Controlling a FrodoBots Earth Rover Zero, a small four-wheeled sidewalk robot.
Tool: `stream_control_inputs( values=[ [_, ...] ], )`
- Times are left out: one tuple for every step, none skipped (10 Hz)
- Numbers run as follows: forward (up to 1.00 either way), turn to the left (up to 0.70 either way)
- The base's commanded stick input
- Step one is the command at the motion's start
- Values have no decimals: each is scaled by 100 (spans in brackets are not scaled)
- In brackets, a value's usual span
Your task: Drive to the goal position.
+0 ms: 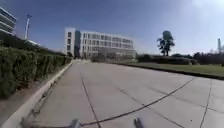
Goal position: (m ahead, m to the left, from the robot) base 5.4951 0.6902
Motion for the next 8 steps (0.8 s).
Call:
stream_control_inputs(
  values=[
    [100, 6],
    [100, 5],
    [100, 3],
    [100, 1],
    [100, 14],
    [100, 40],
    [100, 40],
    [100, 40]
  ],
)
